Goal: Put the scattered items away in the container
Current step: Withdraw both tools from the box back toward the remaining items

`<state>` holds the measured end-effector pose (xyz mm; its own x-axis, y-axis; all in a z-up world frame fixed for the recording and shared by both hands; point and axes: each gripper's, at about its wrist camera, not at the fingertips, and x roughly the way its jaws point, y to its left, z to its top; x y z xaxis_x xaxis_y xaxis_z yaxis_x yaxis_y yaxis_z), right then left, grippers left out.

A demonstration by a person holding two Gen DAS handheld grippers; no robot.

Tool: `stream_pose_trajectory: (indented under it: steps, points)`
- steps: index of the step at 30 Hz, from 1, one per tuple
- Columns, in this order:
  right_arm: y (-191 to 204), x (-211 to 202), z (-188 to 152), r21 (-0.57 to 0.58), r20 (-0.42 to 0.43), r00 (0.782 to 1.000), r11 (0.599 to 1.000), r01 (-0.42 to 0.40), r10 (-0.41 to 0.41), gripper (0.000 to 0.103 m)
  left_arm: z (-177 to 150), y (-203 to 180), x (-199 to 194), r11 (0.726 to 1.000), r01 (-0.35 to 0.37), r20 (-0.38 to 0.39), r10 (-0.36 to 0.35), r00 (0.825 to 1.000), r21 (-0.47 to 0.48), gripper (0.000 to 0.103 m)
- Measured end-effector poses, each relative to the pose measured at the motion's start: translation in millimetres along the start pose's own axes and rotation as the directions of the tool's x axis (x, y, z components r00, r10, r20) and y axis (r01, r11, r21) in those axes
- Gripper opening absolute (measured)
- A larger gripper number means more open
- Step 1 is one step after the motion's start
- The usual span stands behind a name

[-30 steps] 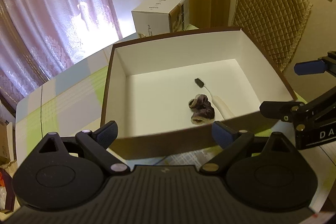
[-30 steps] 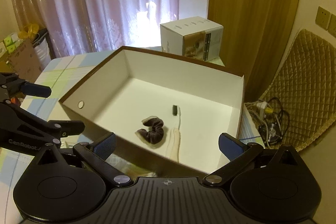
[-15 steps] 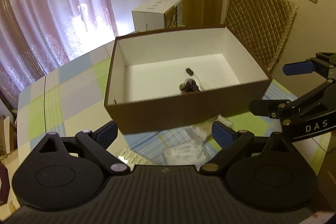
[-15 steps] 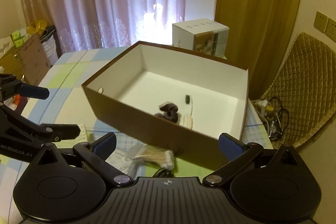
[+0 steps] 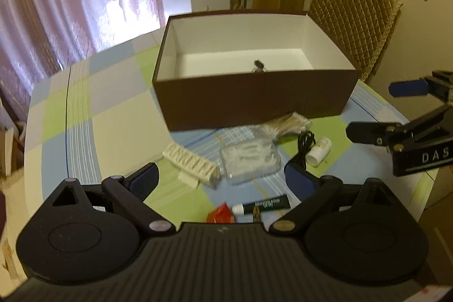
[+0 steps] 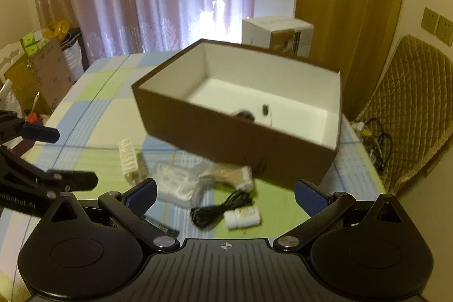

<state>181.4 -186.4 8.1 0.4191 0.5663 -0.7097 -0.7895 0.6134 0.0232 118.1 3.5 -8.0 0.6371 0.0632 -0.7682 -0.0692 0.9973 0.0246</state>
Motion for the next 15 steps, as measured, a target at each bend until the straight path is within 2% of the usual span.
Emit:
stream_pose_trajectory:
  steps: [8,15]
  points:
    - [12.5,-0.3,-27.3,0.033,-0.041,0.999,0.999,-0.006,0.007,0.101,-26.3,8.2,-0.9,0.999,0.001,-0.023,-0.002,1.0,-0.051,0.094]
    - [12.2,1.9,-39.7,0.098,-0.061,0.998,0.995,0.005,0.001,0.101,-44.9,8.3,-3.7,0.999,-0.005,-0.028,0.004,1.0,-0.049,0.093]
